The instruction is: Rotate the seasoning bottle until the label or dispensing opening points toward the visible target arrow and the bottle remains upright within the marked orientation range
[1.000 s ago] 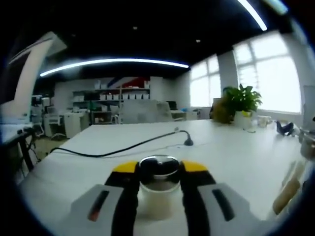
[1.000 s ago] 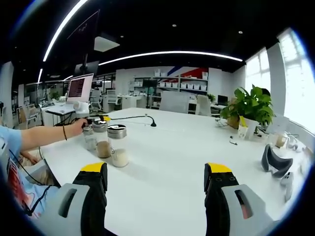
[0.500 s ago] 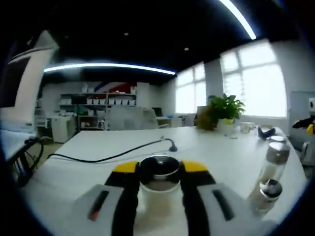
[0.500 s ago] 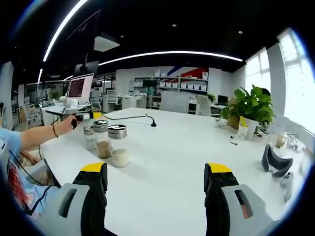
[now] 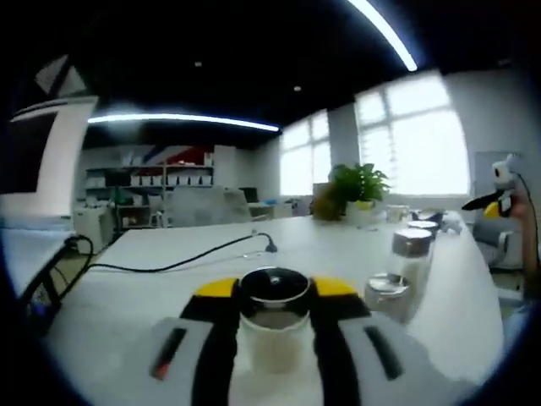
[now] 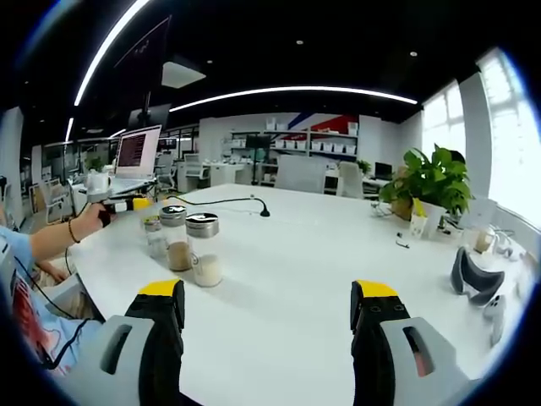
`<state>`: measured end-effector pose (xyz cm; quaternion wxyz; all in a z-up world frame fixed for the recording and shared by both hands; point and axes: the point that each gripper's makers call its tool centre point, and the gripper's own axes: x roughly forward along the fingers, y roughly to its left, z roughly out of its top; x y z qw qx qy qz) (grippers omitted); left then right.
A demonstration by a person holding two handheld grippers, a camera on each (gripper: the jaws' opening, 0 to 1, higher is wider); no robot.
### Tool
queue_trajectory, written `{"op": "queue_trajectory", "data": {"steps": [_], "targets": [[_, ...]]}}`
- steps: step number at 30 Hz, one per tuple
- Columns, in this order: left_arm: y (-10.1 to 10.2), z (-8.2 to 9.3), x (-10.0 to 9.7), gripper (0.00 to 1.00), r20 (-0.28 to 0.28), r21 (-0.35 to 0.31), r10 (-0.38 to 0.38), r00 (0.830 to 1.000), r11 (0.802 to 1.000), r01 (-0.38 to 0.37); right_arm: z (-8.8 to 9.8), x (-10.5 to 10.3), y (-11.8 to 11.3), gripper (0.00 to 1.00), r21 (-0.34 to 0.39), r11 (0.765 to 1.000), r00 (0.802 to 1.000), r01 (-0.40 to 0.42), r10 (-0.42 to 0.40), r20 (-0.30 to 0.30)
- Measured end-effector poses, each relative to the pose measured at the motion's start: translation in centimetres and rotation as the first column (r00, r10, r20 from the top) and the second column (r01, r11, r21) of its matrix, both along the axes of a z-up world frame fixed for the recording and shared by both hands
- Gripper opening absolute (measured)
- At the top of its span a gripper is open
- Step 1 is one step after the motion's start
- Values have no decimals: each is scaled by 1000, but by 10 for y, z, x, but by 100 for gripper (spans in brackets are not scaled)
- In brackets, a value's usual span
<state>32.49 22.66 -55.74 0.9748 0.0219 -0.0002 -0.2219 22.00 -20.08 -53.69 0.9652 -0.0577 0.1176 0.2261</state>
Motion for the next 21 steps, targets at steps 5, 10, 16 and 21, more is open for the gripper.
{"op": "queue_trajectory", "data": {"steps": [5, 10, 16, 21], "targets": [[-4, -2, -15, 33, -1, -14, -32, 999, 999, 32, -1, 1, 0, 83, 0, 1000, 1000, 0, 0, -3], [-10, -6, -25, 33, -8, -47, -69, 998, 996, 69, -1, 1, 0, 83, 0, 1000, 1000, 0, 0, -5], [-14, -14, -24, 33, -27, -32, -79, 997, 996, 78, -1, 2, 4, 83, 7, 1000, 1000, -19, 19, -3], [-19, -25, -27, 33, -85, -71, -96, 992, 993, 90, -1, 3, 3, 83, 7, 1000, 1000, -14, 14, -4]]}}
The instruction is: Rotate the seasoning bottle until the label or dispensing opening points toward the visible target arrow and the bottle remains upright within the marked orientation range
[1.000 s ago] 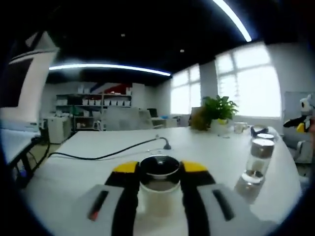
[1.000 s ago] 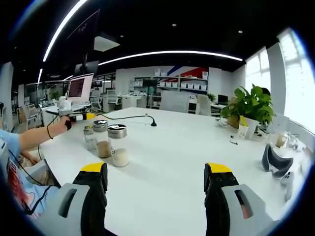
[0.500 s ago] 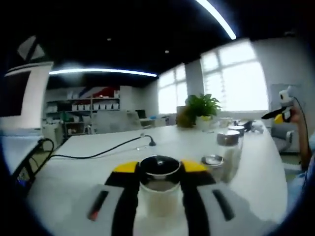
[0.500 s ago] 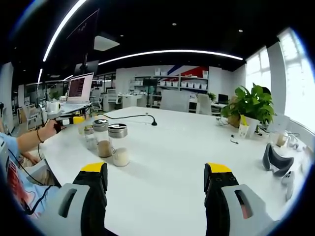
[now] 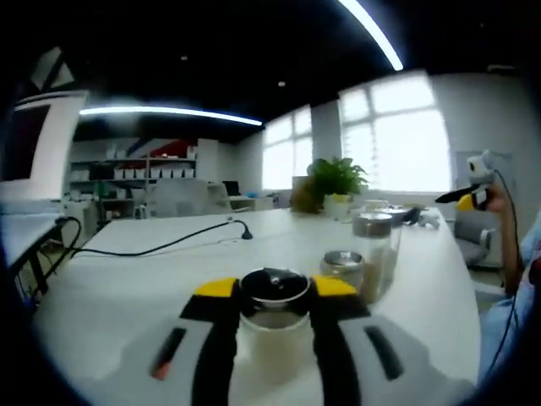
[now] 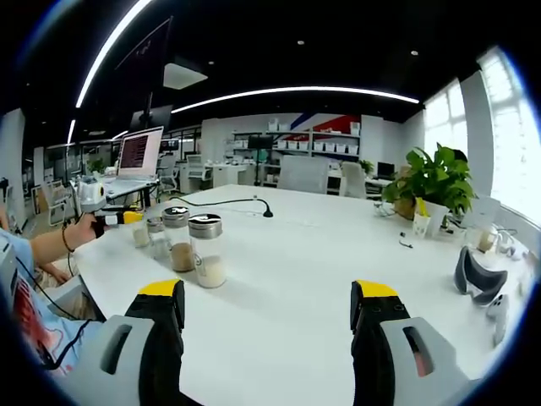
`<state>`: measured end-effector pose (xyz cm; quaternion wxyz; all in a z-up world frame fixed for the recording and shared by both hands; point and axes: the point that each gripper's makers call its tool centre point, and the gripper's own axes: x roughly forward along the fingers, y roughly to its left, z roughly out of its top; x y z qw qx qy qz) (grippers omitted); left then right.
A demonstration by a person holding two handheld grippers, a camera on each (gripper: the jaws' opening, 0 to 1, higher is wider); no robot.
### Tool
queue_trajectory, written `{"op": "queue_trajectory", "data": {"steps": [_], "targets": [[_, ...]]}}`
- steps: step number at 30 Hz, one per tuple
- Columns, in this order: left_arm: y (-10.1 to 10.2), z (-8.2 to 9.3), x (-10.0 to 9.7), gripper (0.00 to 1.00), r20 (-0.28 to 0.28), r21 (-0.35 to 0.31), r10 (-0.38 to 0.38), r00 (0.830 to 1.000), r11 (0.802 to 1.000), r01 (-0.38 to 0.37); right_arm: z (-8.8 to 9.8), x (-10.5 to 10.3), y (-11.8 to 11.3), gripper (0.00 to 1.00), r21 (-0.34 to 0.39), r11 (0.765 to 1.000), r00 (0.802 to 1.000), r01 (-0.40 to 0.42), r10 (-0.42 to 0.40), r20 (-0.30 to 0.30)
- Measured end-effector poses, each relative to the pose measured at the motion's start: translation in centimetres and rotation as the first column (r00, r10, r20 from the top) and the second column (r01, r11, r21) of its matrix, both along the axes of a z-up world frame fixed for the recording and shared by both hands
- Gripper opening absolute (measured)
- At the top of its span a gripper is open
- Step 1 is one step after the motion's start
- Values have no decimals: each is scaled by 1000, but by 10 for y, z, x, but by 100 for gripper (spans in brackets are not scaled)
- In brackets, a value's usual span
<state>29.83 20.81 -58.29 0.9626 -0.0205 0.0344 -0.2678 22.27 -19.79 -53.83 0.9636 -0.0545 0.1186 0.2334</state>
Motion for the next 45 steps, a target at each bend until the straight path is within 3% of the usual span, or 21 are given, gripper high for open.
{"op": "queue_trajectory", "data": {"steps": [5, 23, 26, 29, 31, 34, 37, 39, 40, 41, 43, 45], "targets": [[-2, -7, -1, 33, 7, 48, 6, 1000, 999, -7, 0, 0, -1, 83, 0, 1000, 1000, 1, -1, 0], [-6, -5, 1, 34, 41, 54, 15, 999, 998, -18, 1, -1, -1, 83, -2, 1000, 1000, 1, -1, 0], [-6, -3, -1, 34, 80, 96, 17, 997, 995, -25, 0, -2, 0, 83, -3, 1000, 1000, -1, 1, -1], [-6, 6, -8, 37, 110, 95, 26, 994, 995, -36, 2, -2, -2, 82, -5, 1000, 1000, 3, -3, 5], [-3, 16, -13, 47, 125, 84, 60, 990, 994, -71, 2, -3, -4, 82, -6, 1000, 1000, 13, -13, 9], [2, 19, -20, 56, 95, 64, 132, 987, 988, -138, 1, -3, -4, 82, -5, 1000, 1000, 17, -17, 2], [5, 10, -24, 57, 8, 0, 210, 978, 978, -210, 0, -3, -3, 82, -4, 1000, 1000, 11, -11, 0], [1, 3, -25, 56, -42, -27, 223, 974, 974, -224, 1, -4, -2, 82, -2, 1000, 1000, 8, -8, 1], [-2, 2, -23, 55, -35, -18, 223, 974, 974, -224, 1, -4, -2, 82, -2, 1000, 1000, 9, -9, 3], [-3, -3, -23, 50, -43, 32, 229, 972, 973, -228, 2, -4, -2, 82, -3, 1000, 1000, 10, -10, 4], [-4, -2, -19, 48, -1, 53, 268, 964, 962, -267, 1, -4, -4, 82, -3, 1000, 1000, 11, -11, 3], [-5, -3, -20, 46, -8, 48, 285, 959, 958, -284, 2, -5, -4, 82, 0, 1000, 1000, 11, -11, 2]]}}
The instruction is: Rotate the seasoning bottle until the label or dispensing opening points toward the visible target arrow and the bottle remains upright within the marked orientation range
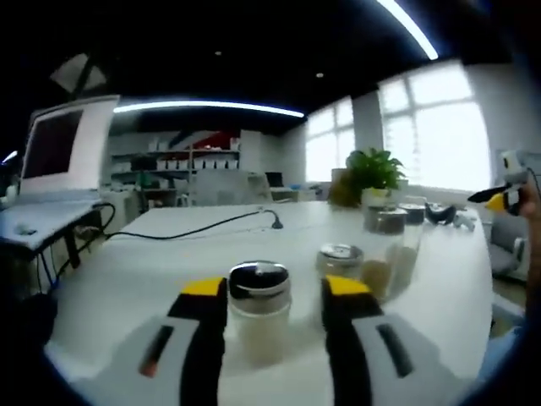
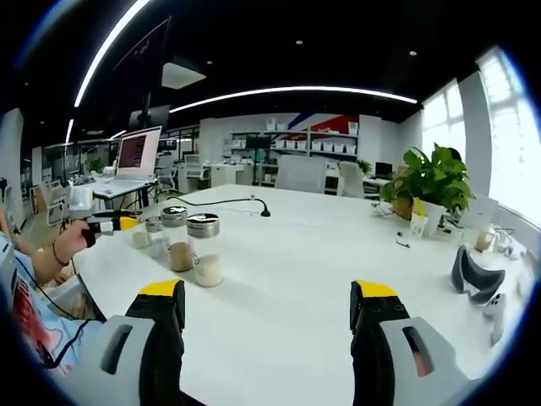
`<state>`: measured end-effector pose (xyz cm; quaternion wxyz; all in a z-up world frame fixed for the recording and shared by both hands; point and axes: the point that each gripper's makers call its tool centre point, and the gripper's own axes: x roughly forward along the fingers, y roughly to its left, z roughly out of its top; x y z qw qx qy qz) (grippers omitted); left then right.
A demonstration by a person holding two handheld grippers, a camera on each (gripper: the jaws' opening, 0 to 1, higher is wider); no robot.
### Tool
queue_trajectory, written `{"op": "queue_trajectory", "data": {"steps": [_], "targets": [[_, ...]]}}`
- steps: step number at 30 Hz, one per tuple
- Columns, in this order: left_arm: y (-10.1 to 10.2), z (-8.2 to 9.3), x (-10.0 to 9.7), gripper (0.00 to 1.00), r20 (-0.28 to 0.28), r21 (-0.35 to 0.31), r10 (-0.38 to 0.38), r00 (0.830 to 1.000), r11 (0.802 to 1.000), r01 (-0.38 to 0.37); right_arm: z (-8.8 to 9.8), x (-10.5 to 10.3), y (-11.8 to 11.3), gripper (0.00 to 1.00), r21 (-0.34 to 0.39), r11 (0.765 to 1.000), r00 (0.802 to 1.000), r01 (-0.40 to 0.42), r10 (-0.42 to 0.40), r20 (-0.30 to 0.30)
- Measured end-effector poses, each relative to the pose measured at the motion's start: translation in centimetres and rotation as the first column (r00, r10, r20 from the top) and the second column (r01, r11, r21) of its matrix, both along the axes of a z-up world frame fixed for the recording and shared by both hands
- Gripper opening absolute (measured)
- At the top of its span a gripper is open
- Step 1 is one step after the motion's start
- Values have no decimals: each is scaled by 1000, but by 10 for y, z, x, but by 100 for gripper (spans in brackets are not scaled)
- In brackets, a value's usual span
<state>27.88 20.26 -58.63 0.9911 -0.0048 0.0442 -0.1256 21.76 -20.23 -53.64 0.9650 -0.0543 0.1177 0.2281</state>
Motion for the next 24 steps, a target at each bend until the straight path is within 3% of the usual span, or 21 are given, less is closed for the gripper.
{"op": "queue_trajectory", "data": {"steps": [4, 9, 12, 14, 24], "targets": [[4, 2, 5, 45, -3, -31, 47, 999, 998, -47, 1, 1, -4, 82, 3, 1000, 1000, 7, -7, 4], [14, 8, 10, 34, 32, -27, 126, 991, 992, -125, 1, 2, -6, 82, 5, 1000, 1000, 9, -9, 2], [15, 8, 11, 32, 34, -51, 136, 990, 990, -134, 2, 1, -6, 82, 5, 1000, 1000, 12, -12, 6], [13, 8, 12, 32, 34, -17, 128, 991, 992, -127, 2, 2, -6, 82, 6, 1000, 1000, 11, -11, 6], [13, 8, 12, 32, 51, -32, 99, 994, 995, -98, 1, 3, -3, 82, 6, 1000, 1000, 2, -2, 0]]}}
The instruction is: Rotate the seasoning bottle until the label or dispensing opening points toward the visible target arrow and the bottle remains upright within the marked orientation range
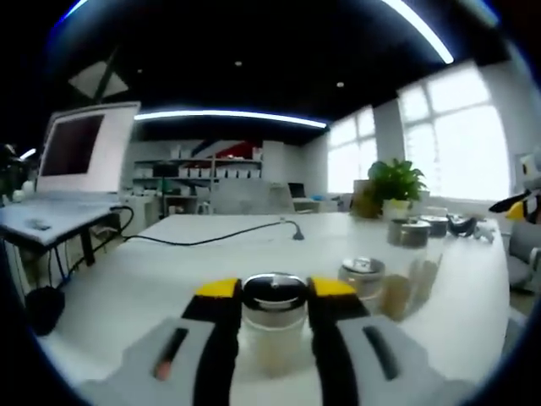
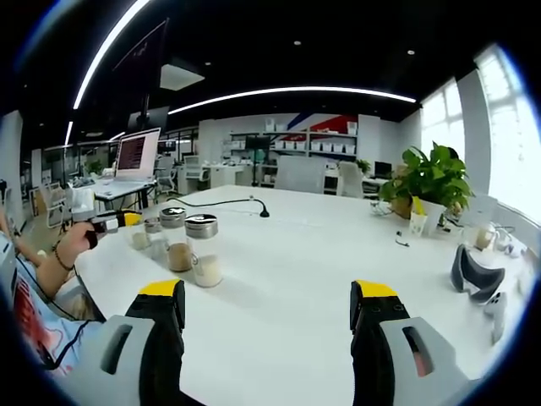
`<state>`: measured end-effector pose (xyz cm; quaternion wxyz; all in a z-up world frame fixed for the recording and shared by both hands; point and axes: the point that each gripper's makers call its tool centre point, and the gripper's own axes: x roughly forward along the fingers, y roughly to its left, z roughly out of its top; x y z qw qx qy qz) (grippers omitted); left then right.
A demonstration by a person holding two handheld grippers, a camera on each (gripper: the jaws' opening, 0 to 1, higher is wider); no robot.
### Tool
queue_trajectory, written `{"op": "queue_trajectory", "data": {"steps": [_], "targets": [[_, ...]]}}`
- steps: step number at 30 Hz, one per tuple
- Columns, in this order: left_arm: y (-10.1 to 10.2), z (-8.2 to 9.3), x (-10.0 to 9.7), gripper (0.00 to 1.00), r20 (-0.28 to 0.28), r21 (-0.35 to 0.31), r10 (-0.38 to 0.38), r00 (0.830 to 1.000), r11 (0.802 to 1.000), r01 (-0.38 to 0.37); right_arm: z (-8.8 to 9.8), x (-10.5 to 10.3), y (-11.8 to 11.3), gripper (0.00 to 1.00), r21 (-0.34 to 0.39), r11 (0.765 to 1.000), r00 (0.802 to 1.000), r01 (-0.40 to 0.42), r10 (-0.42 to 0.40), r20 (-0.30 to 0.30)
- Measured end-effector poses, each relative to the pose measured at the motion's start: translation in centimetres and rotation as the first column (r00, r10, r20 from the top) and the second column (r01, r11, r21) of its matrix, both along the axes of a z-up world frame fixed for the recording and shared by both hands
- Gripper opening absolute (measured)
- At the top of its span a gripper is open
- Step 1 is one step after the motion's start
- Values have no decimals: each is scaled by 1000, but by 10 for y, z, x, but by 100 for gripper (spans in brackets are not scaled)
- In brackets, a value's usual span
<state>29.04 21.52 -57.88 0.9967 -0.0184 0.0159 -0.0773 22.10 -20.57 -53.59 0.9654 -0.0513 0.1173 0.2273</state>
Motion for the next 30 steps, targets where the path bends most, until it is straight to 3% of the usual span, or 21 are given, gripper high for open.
{"op": "queue_trajectory", "data": {"steps": [8, 13, 18, 21, 27, 30], "targets": [[1, -1, 0, 32, 8, -5, -21, 1000, 1000, 21, -1, 0, 2, 82, -3, 1000, 1000, -3, 3, -1], [1, -1, -2, 32, 0, -18, -72, 997, 997, 72, -1, -1, -1, 82, -5, 1000, 1000, 4, -4, 1], [-2, -1, -6, 31, 5, 9, -138, 990, 990, 138, 0, -2, -1, 82, -4, 1000, 1000, 3, -3, 2], [-2, -2, -8, 32, -27, 28, -203, 979, 979, 204, -1, -2, 2, 82, -5, 1000, 1000, -3, 3, -1], [-3, -2, -8, 32, -37, 31, -320, 947, 946, 322, -1, -4, 3, 82, -10, 1000, 1000, -4, 4, -1], [-6, -2, -8, 32, -41, 28, -396, 917, 917, 398, -1, -4, 3, 82, -10, 1000, 1000, -2, 2, -1]]}}
